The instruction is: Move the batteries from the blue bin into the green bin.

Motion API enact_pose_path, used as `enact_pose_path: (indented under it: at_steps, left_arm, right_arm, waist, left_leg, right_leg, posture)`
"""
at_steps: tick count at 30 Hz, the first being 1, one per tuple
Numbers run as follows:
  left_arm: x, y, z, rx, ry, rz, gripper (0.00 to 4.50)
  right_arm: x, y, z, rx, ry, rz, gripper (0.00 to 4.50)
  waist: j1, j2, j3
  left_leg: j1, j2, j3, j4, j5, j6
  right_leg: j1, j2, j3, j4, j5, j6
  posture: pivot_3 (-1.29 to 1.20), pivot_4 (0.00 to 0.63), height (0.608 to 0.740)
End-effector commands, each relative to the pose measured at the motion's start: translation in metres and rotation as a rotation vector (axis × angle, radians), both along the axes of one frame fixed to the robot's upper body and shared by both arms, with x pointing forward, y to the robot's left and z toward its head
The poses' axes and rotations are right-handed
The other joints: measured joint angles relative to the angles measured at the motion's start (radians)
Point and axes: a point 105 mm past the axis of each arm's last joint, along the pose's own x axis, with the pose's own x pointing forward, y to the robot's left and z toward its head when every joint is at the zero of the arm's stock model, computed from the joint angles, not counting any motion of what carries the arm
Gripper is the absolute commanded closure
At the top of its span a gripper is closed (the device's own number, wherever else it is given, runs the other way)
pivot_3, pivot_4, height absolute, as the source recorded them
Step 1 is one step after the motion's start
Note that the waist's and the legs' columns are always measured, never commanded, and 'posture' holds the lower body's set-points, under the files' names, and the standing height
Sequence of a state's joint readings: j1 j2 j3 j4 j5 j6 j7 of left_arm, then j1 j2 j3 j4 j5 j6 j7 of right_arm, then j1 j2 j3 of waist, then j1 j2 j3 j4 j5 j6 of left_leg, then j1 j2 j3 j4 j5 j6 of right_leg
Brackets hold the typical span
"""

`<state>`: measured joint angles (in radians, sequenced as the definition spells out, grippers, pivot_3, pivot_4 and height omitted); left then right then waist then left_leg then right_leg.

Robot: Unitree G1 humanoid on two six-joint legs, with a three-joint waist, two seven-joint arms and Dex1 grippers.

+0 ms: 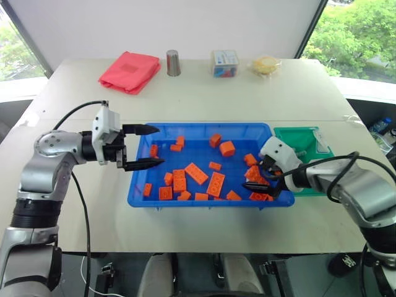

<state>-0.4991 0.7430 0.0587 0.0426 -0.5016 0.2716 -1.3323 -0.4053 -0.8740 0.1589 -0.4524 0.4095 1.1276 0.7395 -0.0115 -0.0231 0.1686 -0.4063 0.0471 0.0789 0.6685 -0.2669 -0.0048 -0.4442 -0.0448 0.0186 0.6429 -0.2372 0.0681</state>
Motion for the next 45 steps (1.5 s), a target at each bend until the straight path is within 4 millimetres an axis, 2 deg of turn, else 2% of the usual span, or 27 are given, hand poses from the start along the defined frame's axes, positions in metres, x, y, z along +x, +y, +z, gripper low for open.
enact_pose_path:
  at_steps: [1, 4, 8, 9, 10, 14, 18, 23, 25, 27, 28, 30, 31, 33, 38, 42, 45]
  left_arm:
    - [0.0, -0.002, 0.007, 0.001, -0.034, -0.014, 0.0]
    - [0.001, -0.002, 0.007, 0.0, -0.038, -0.015, 0.0]
    - [0.002, 0.0, 0.007, 0.002, -0.04, -0.012, 0.0]
    - [0.002, 0.0, 0.006, 0.004, -0.041, -0.011, 0.0]
    - [0.002, 0.0, 0.006, 0.004, -0.041, -0.011, 0.0]
    - [0.003, 0.001, 0.006, 0.004, -0.044, -0.011, 0.0]
    - [0.004, 0.0, 0.006, 0.002, -0.047, -0.014, 0.0]
    - [0.005, -0.002, 0.006, 0.001, -0.05, -0.02, 0.0]
    - [0.005, -0.003, 0.005, 0.003, -0.05, -0.023, 0.0]
    - [0.005, -0.003, 0.005, 0.002, -0.051, -0.026, 0.0]
    - [0.005, -0.004, 0.006, 0.001, -0.052, -0.026, 0.0]
    - [0.006, -0.004, 0.006, -0.001, -0.055, -0.026, 0.0]
    - [0.006, -0.004, 0.006, -0.002, -0.056, -0.025, 0.0]
    - [0.005, -0.004, 0.006, -0.003, -0.056, -0.023, 0.0]
    - [0.004, -0.002, 0.003, -0.001, -0.05, -0.018, 0.0]
    - [0.005, -0.004, 0.003, -0.003, -0.047, -0.02, 0.0]
    - [0.006, -0.005, 0.002, -0.002, -0.045, -0.027, 0.0]
  right_arm:
    - [-0.001, 0.004, 0.002, -0.034, -0.023, 0.021, 0.02]
    - [-0.001, 0.006, 0.003, -0.036, -0.026, 0.03, 0.89]
    - [0.0, 0.008, 0.006, -0.031, -0.038, 0.041, 2.94]
    - [0.0, 0.009, 0.007, -0.029, -0.04, 0.044, 3.33]
    - [0.0, 0.009, 0.008, -0.027, -0.041, 0.046, 3.35]
    - [0.009, 0.026, 0.024, 0.022, -0.092, 0.095, 3.35]
    - [0.026, 0.056, 0.04, 0.072, -0.15, 0.138, 3.35]
    - [0.04, 0.127, 0.056, 0.17, -0.191, 0.291, 3.35]
    - [0.043, 0.15, 0.054, 0.197, -0.178, 0.323, 3.35]
    - [0.044, 0.164, 0.051, 0.213, -0.16, 0.349, 3.35]
    - [0.045, 0.168, 0.049, 0.209, -0.156, 0.352, 2.85]
    - [0.045, 0.165, 0.048, 0.171, -0.173, 0.369, 1.88]
    - [0.045, 0.159, 0.05, 0.165, -0.176, 0.366, 1.31]
    - [0.044, 0.143, 0.055, 0.161, -0.173, 0.333, 0.43]
    - [0.03, 0.095, 0.056, 0.147, -0.114, 0.193, 0.43]
    - [0.012, 0.07, 0.055, 0.182, -0.037, 0.046, 0.43]
    - [0.013, 0.053, 0.053, 0.219, -0.027, -0.118, 0.43]
  waist:
    - [0.0, 0.0, 0.0]
    - [-0.001, 0.0, 0.0]
    - [-0.002, 0.0, 0.0]
    - [-0.002, 0.0, 0.0]
    - [-0.002, 0.0, 0.0]
    - [-0.007, 0.0, 0.0]
    - [-0.009, 0.0, 0.0]
    - [-0.011, 0.0, 0.0]
    - [-0.01, 0.0, 0.0]
    - [-0.005, 0.0, 0.0]
    - [0.0, 0.0, 0.0]
    - [0.003, 0.0, 0.0]
    - [0.003, 0.0, 0.0]
    - [0.001, 0.0, 0.0]
    - [-0.001, 0.0, 0.0]
    - [-0.007, 0.0, 0.0]
    - [-0.009, 0.0, 0.0]
  left_leg:
    - [0.0, 0.0, 0.0, 0.0, 0.0, 0.0]
    - [0.0, 0.0, 0.0, 0.0, 0.0, 0.0]
    - [0.0, 0.0, 0.0, 0.0, 0.0, 0.0]
    - [0.0, 0.0, 0.0, 0.0, 0.0, 0.0]
    - [0.0, 0.0, 0.0, 0.0, 0.0, 0.0]
    - [0.0, 0.0, 0.0, 0.0, 0.0, 0.0]
    - [0.001, 0.001, 0.0, 0.0, 0.0, 0.0]
    - [0.0, 0.001, -0.001, 0.0, 0.0, 0.0]
    - [0.0, 0.001, -0.001, 0.0, 0.0, 0.0]
    - [0.0, 0.002, -0.001, -0.001, 0.0, 0.0]
    - [-0.001, 0.001, -0.001, -0.001, 0.0, 0.0]
    - [-0.002, 0.001, -0.002, 0.0, 0.0, 0.0]
    - [-0.002, 0.0, -0.001, 0.0, 0.0, 0.0]
    - [-0.003, -0.001, -0.001, 0.001, 0.0, 0.0]
    - [-0.003, -0.001, -0.001, 0.0, 0.0, 0.001]
    - [-0.002, 0.001, -0.002, -0.002, 0.0, 0.001]
    - [0.0, 0.002, -0.003, -0.002, 0.0, 0.001]
  right_leg:
    - [0.0, 0.0, 0.0, 0.0, 0.0, 0.0]
    - [0.0, 0.0, 0.0, 0.0, 0.0, 0.0]
    - [0.0, 0.0, 0.0, 0.0, 0.0, 0.0]
    - [0.0, 0.0, 0.0, 0.0, 0.0, 0.0]
    - [0.0, 0.0, 0.0, 0.0, 0.0, 0.0]
    - [0.0, 0.0, 0.0, 0.0, 0.0, 0.0]
    - [-0.001, 0.002, 0.0, 0.002, 0.0, 0.0]
    - [-0.002, 0.003, 0.0, 0.003, 0.001, 0.002]
    - [-0.002, 0.003, 0.0, 0.004, 0.002, 0.003]
    - [-0.002, 0.003, -0.001, 0.004, 0.002, 0.003]
    - [-0.002, 0.003, -0.002, 0.004, 0.002, 0.003]
    - [-0.002, 0.001, -0.003, 0.003, 0.002, 0.003]
    - [-0.002, -0.001, -0.003, 0.003, 0.002, 0.003]
    - [-0.002, -0.003, -0.002, 0.001, 0.002, 0.003]
    - [-0.001, -0.002, -0.002, -0.002, 0.002, 0.003]
    - [-0.002, 0.001, -0.003, 0.001, 0.002, 0.003]
    - [-0.002, 0.002, -0.003, 0.004, 0.002, 0.002]
  posture:
    - [0.0, 0.15, 0.74]
    - [0.0, 0.15, 0.74]
    - [0.0, 0.15, 0.74]
    - [0.0, 0.15, 0.74]
    - [0.0, 0.15, 0.74]
    - [0.0, 0.15, 0.74]
    - [0.0, 0.15, 0.74]
    - [0.0, 0.15, 0.74]
    - [0.0, 0.15, 0.74]
    - [0.0, 0.15, 0.74]
    - [0.0, 0.15, 0.74]
    - [0.0, 0.15, 0.74]
    - [0.0, 0.15, 0.74]
    - [0.0, 0.15, 0.74]
    - [0.0, 0.15, 0.74]
    - [0.0, 0.15, 0.74]
    - [0.0, 0.15, 0.74]
